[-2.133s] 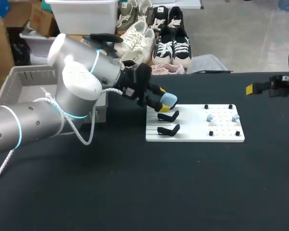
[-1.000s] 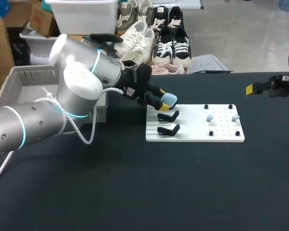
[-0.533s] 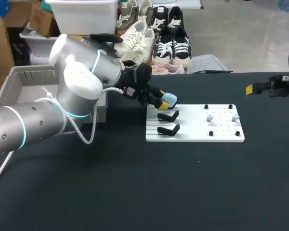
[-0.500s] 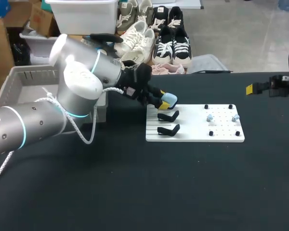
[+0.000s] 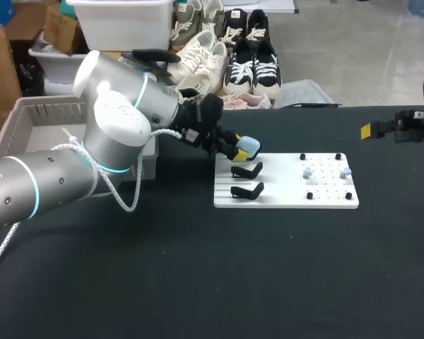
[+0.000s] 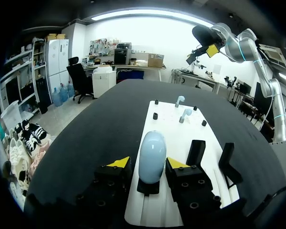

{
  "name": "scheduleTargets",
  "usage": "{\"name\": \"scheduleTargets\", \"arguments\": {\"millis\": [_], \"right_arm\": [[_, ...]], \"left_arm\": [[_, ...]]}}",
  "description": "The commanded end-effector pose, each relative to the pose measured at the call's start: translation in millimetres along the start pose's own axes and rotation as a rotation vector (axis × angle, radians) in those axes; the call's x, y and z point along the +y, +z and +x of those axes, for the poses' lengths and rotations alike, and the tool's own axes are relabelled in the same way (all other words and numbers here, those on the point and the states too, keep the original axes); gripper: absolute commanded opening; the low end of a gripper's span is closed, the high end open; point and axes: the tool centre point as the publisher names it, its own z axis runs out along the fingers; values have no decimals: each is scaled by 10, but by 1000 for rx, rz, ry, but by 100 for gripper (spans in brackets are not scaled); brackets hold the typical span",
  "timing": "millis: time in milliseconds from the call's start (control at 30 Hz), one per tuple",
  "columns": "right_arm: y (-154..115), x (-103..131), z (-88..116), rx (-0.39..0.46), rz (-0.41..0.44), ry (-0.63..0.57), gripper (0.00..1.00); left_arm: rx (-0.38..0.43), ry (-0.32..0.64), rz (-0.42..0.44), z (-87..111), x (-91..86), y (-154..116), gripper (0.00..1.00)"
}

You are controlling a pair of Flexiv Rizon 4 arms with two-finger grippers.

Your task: Pick up each earbud case from the left stands, insert the matching earbuds, close the lid, and place the case in the box.

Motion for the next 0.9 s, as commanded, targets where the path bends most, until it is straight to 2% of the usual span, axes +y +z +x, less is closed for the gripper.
{"name": "scheduleTargets", "arguments": {"millis": [33, 467, 533, 700, 767, 900], "right_arm": [[0, -10, -3, 1, -4, -1, 100], [0, -10, -3, 1, -4, -1, 100], [0, -10, -3, 1, -4, -1, 100], [0, -10, -3, 1, -4, -1, 100], [0, -10, -3, 1, -4, -1, 100], [0, -10, -3, 1, -4, -1, 100]], "left_arm": [[4, 1, 11, -4, 50, 17, 48], [0, 3, 9, -11, 74, 13, 47], [0, 3, 11, -8, 72, 16, 43], [1, 5, 16, -5, 67, 19, 22], [0, 5, 17, -2, 64, 20, 19], [0, 5, 17, 7, 49, 12, 0]]}}
